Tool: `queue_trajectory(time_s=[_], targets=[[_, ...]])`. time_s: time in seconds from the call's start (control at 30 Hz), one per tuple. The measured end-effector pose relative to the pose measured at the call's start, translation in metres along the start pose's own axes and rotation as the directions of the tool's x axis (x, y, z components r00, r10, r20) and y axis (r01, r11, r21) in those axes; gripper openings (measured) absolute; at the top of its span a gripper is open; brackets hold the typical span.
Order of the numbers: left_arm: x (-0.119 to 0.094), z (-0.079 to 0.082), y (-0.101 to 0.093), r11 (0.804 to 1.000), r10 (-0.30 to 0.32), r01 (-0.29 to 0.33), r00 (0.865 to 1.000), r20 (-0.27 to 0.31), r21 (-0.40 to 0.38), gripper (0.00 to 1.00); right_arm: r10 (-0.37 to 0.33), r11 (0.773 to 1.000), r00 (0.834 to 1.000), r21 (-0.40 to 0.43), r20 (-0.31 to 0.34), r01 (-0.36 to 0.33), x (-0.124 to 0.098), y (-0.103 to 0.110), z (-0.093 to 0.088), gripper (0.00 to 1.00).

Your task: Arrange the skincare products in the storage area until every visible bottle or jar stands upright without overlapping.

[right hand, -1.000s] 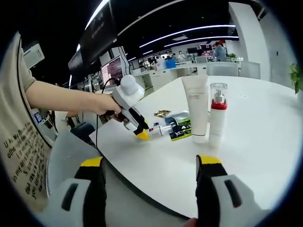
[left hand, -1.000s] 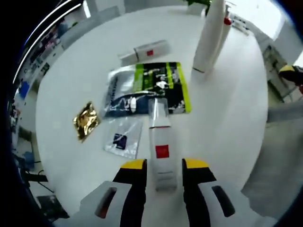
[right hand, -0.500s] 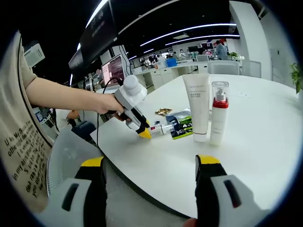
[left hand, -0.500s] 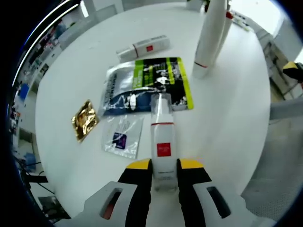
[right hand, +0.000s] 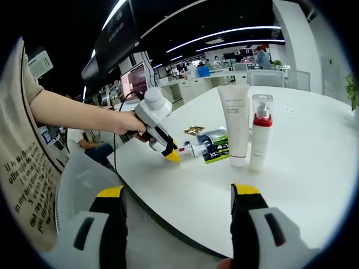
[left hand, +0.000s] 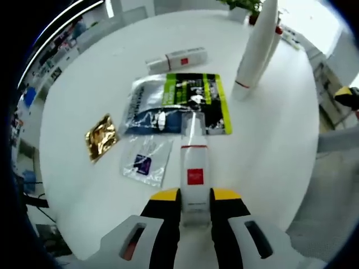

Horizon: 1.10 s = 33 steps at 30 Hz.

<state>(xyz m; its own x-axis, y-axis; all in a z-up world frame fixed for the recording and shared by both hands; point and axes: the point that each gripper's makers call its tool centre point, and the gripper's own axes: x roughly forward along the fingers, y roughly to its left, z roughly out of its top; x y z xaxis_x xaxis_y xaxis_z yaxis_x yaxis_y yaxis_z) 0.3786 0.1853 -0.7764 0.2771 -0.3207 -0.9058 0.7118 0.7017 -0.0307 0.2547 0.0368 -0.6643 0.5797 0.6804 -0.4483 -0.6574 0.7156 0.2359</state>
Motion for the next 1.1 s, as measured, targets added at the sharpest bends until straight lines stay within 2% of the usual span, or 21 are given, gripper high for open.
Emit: queue_trajectory(time_s=[0.13,0.23,0.27,0.33,0.43,0.6,0.73,0.83,0.93,1.03,1.1], targets=[[-0.004,-0.005,-0.003,0.999,-0.017,0.018,1.000,0.025,-0.027,0.15,0.000,1.000,1.000,0.000,0.004,0.000,0.000,0.001,0.001,0.76],[-0.010,-0.003,-0.010,0.993,-0.031,0.041,0.996,0.088,-0.111,0.15,0.003,1.000,1.000,0.004,0.008,-0.003,0.000,0.002,0.003,0.75],[-0.014,-0.002,-0.015,0.987,-0.034,0.053,0.992,0.124,-0.151,0.15,0.003,1.000,1.000,0.005,0.010,-0.003,0.000,0.003,0.003,0.75],[-0.018,-0.005,-0.023,0.979,-0.045,0.076,0.986,0.159,-0.190,0.15,-0.004,1.000,1.000,-0.001,0.015,0.004,0.000,0.003,0.004,0.73],[-0.022,-0.017,-0.033,0.977,-0.043,0.076,0.986,0.162,-0.201,0.15,-0.004,1.000,1.000,-0.006,0.017,0.004,0.000,0.003,0.005,0.73],[-0.026,-0.025,-0.037,0.966,-0.050,0.093,0.982,0.182,-0.241,0.15,-0.003,1.000,1.000,-0.003,0.027,0.004,0.000,0.004,0.006,0.71],[-0.037,-0.021,-0.047,0.955,-0.050,0.114,0.972,0.231,-0.275,0.15,0.008,1.000,1.000,-0.013,0.023,-0.008,0.001,0.009,0.008,0.71],[-0.047,-0.016,-0.057,0.955,-0.051,0.124,0.964,0.263,-0.269,0.15,0.023,0.999,1.000,-0.039,0.011,-0.023,0.003,0.015,0.009,0.69],[-0.052,-0.010,-0.067,0.976,-0.065,0.119,0.959,0.276,-0.184,0.16,0.039,0.997,0.999,-0.068,0.000,-0.039,0.007,0.022,0.011,0.68],[-0.057,-0.008,-0.074,0.980,-0.057,0.107,0.958,0.280,-0.166,0.16,0.056,0.996,0.998,-0.065,0.024,-0.054,0.011,0.027,0.020,0.69],[-0.063,-0.002,-0.077,0.983,-0.050,0.101,0.950,0.307,-0.155,0.16,0.054,0.997,0.998,-0.061,0.038,-0.052,0.015,0.027,0.024,0.73]])
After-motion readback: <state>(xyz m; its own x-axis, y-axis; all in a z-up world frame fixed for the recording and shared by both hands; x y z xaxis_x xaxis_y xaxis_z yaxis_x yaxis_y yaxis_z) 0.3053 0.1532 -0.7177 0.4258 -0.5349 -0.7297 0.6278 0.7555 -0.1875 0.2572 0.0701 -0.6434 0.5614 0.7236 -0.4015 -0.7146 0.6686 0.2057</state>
